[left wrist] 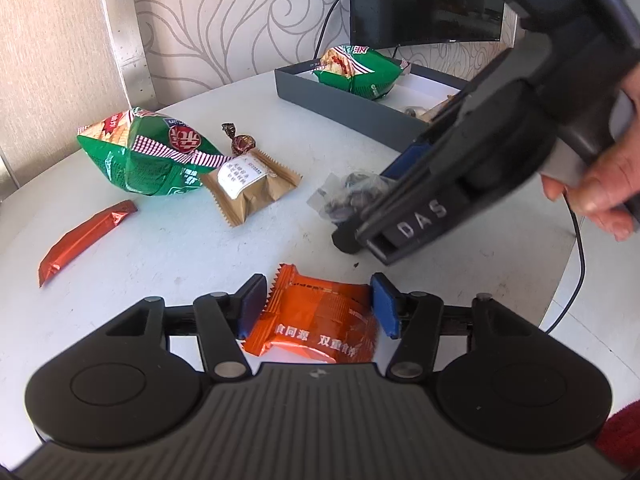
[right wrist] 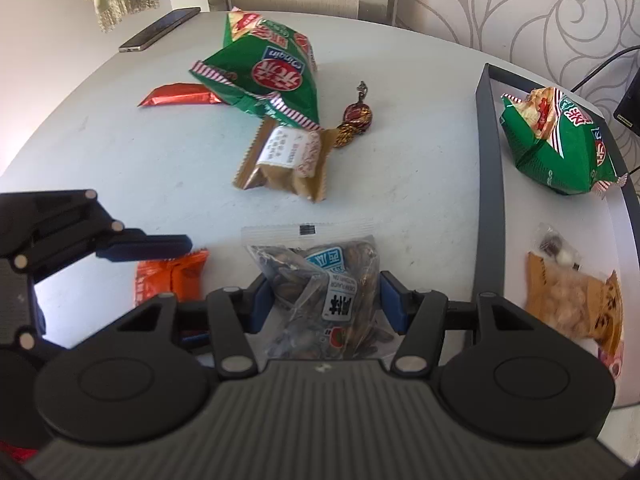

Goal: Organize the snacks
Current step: 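Lift the orange packet with the left gripper while the right lifts the clear seed bag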

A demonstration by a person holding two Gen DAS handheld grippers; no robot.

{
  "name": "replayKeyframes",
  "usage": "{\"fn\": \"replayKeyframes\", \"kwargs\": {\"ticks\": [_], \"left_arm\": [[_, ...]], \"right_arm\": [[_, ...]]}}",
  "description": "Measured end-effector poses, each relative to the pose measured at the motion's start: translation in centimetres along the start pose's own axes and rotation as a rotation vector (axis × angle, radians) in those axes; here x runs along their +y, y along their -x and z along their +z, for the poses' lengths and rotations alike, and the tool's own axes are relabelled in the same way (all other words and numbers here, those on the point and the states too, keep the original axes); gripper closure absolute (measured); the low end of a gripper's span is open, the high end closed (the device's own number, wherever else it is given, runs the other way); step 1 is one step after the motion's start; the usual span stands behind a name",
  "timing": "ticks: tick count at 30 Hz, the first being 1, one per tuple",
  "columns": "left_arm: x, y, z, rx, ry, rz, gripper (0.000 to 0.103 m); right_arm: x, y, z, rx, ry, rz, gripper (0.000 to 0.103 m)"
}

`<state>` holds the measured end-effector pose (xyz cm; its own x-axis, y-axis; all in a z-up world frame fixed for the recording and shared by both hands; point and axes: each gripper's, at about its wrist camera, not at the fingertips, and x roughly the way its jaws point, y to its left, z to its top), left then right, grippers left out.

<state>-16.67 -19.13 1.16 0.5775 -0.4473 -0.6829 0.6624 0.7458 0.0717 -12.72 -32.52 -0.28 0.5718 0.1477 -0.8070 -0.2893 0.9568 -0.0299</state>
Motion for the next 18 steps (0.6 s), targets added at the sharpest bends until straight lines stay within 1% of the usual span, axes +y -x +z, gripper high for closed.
{"fn": "replayKeyframes", "kwargs": {"ticks": [1, 5, 9, 11, 14, 15, 16, 18], "left_arm": [[0.04, 0.02, -0.04, 0.0, -0.003, 0.002, 0.036], [0.24, 0.18, -0.13, 0.003, 0.003, -0.005, 0.035], [0.35, 0.14, -0.11, 0.003, 0.0, -0.011, 0.035], [0.48, 0.11, -0.16, 0.001, 0.003, -0.017, 0.035], [0.69, 0.08, -0.15, 0.005, 0.014, -0.029, 0.035], [0.8, 0.06, -0.17, 0.007, 0.021, -0.036, 0.037], [0.85, 0.09, -0.18, 0.007, 0.024, -0.043, 0.039], [0.71, 0.23, -0.21, 0.006, 0.015, -0.053, 0.044]], "right_arm": [[0.13, 0.1, -0.13, -0.001, -0.005, -0.003, 0.044], [0.15, 0.32, -0.61, -0.005, -0.043, -0.008, 0.042], [0.36, 0.27, -0.74, -0.006, -0.052, -0.024, 0.041], [0.37, 0.17, -0.73, 0.003, -0.06, -0.026, 0.033], [0.46, 0.28, -0.97, -0.003, -0.049, -0.022, 0.033], [0.49, 0.36, -0.99, -0.005, -0.046, -0.012, 0.036], [0.6, 0.43, -0.96, -0.007, -0.038, -0.008, 0.041], [1.03, 0.59, -0.94, -0.007, -0.016, -0.016, 0.044]]}}
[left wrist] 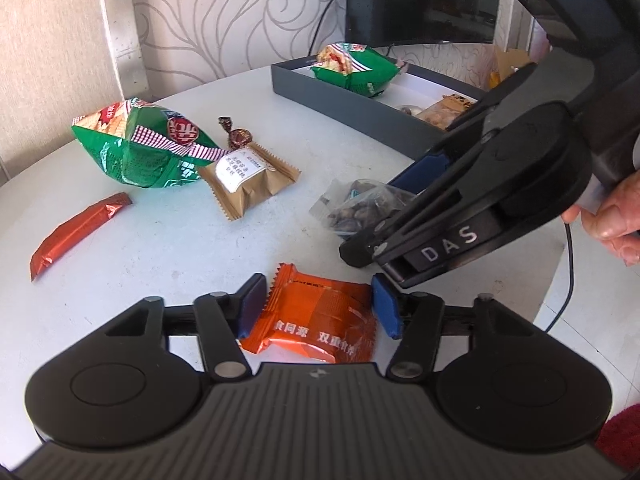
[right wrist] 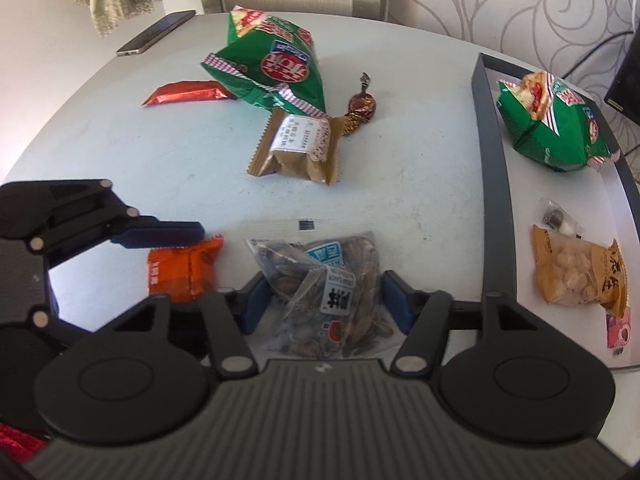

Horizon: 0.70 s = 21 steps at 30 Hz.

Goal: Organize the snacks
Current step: 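Lift the orange packet with the left gripper while the right lifts the clear seed bag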

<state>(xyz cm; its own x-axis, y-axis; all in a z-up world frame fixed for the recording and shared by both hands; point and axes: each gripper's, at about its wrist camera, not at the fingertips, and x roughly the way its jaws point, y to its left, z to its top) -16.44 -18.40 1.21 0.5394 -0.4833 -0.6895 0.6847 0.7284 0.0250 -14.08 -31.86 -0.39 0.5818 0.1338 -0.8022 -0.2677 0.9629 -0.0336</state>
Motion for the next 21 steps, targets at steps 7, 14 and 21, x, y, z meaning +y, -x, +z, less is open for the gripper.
{"fn": "replayKeyframes", "kwargs": {"ticks": [7, 14, 21], "left_arm": [[-0.4, 0.1, 0.1, 0.001, -0.013, -0.008, 0.052], [-0.7, 0.1, 0.0, -0.005, -0.027, -0.005, 0.056], [-0.9, 0.2, 0.2, 0.0, -0.043, 0.019, 0.057]], "right_arm": [[-0.2, 0.3, -0.1, 0.007, -0.005, 0.01, 0.045], [-0.8, 0.8, -0.1, 0.0, -0.029, 0.009, 0.046], [-0.9, 1.4, 0.0, -0.01, -0.031, 0.01, 0.046]]}}
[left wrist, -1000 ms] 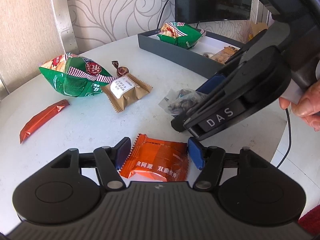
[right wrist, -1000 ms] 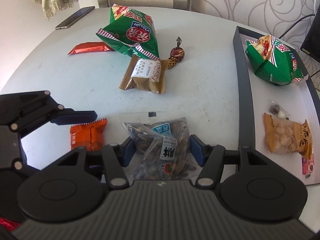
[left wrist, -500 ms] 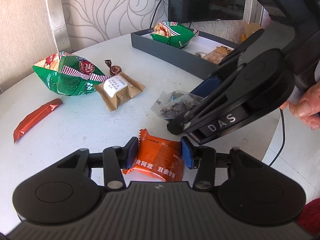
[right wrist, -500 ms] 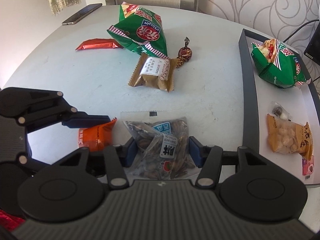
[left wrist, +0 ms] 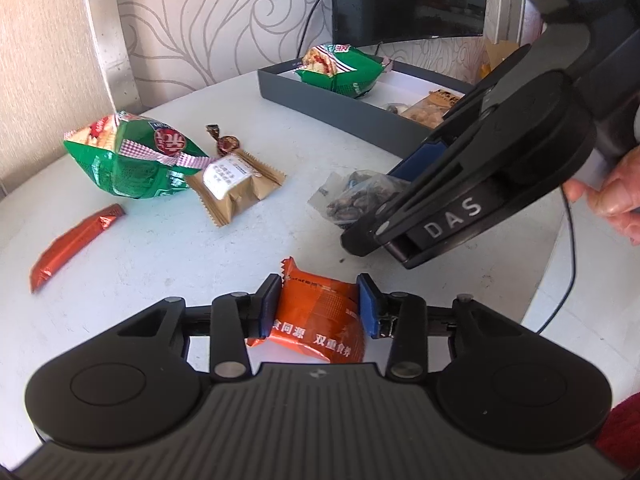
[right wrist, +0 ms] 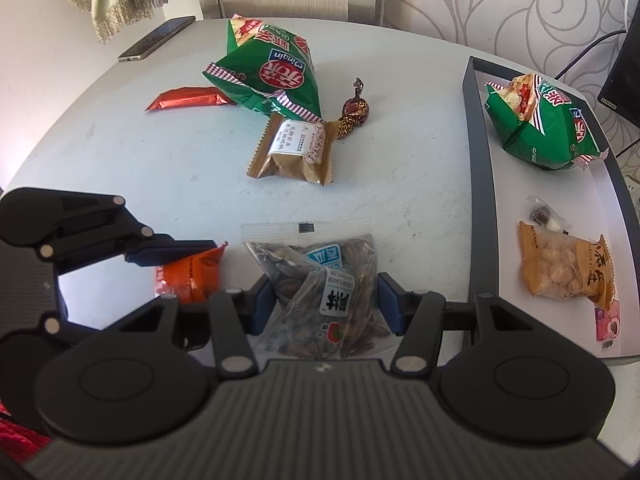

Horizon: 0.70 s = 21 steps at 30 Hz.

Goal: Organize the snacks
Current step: 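Lift the orange packet with the left gripper while the right lifts the clear seed bag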

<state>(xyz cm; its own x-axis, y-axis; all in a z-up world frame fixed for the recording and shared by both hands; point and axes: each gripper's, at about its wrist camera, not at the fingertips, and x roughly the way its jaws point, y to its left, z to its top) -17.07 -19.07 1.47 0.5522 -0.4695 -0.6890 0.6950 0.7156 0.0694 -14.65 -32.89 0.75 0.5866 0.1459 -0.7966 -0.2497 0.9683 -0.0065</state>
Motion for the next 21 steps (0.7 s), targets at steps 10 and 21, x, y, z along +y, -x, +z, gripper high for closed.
{"fn": "replayKeyframes", "kwargs": {"ticks": [10, 21], "left_arm": [[1.3, 0.0, 0.6, 0.0, 0.028, 0.041, 0.057], [1.5, 0.2, 1.3, -0.014, 0.022, 0.057, 0.057]], "right_arm": [[0.0, 1.3, 0.7, -0.031, 0.001, 0.012, 0.046], [0.7, 2.0, 1.2, -0.05, 0.016, 0.028, 0.046]]}}
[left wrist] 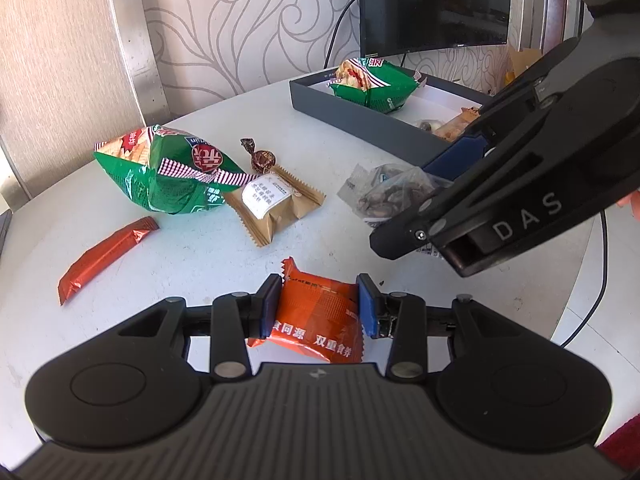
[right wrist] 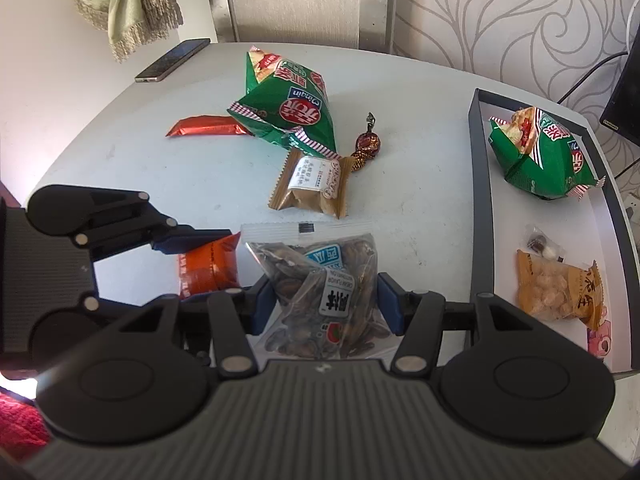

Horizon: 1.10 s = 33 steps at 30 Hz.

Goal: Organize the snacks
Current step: 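Lift the orange packet with the left gripper while the right lifts the clear seed bag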

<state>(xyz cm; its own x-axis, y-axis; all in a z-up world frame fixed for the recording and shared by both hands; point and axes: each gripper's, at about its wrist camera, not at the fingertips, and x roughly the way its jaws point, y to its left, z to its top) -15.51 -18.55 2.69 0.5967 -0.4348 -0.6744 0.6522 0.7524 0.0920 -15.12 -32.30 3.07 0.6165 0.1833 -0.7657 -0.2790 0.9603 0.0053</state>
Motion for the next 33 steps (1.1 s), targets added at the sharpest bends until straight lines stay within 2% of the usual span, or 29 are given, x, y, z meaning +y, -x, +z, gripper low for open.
{"fn": "replayKeyframes", "kwargs": {"ticks": [33], "left_arm": [[-0.1, 0.3, 0.7, -0.011, 0.014, 0.019, 0.057]], "right_arm": [[0.2, 1.9, 0.3, -0.033, 0.008, 0.012, 0.046]]}}
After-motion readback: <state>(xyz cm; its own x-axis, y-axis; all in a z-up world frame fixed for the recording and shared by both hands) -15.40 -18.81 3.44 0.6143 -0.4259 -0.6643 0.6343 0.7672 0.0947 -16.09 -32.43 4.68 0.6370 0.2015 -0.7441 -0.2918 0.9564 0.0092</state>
